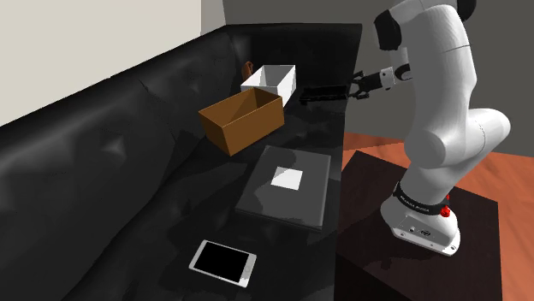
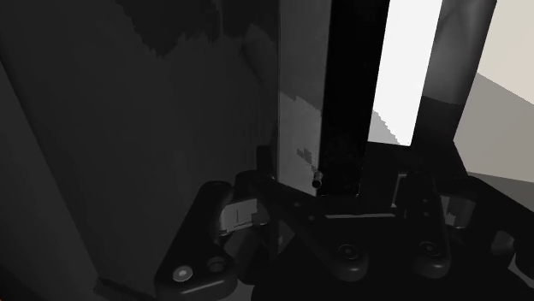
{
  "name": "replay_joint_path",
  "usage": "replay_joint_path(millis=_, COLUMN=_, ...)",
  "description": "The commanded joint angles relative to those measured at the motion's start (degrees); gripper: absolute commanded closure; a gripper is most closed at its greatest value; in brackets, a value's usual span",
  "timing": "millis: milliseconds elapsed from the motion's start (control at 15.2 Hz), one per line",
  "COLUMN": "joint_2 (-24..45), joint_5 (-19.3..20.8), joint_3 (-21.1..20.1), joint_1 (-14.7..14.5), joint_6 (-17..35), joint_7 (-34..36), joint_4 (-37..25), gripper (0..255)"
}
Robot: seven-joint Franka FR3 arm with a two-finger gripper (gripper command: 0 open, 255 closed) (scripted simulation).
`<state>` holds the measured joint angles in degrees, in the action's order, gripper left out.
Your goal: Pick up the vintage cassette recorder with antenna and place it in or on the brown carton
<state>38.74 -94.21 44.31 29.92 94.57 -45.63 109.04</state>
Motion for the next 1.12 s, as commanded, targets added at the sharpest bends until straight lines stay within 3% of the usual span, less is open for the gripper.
replay_joint_path(millis=0, joint_2=-1.32, joint_5=0.63, joint_3=0.55, joint_1=-0.59, joint_6=0.15, joint_7=0.77, joint_4=0.36, gripper=255)
replay_joint_path(millis=1056, joint_2=-10.30, joint_5=6.57, joint_3=4.72, joint_1=-4.21, joint_6=0.92, joint_7=8.07, joint_4=0.64, gripper=255)
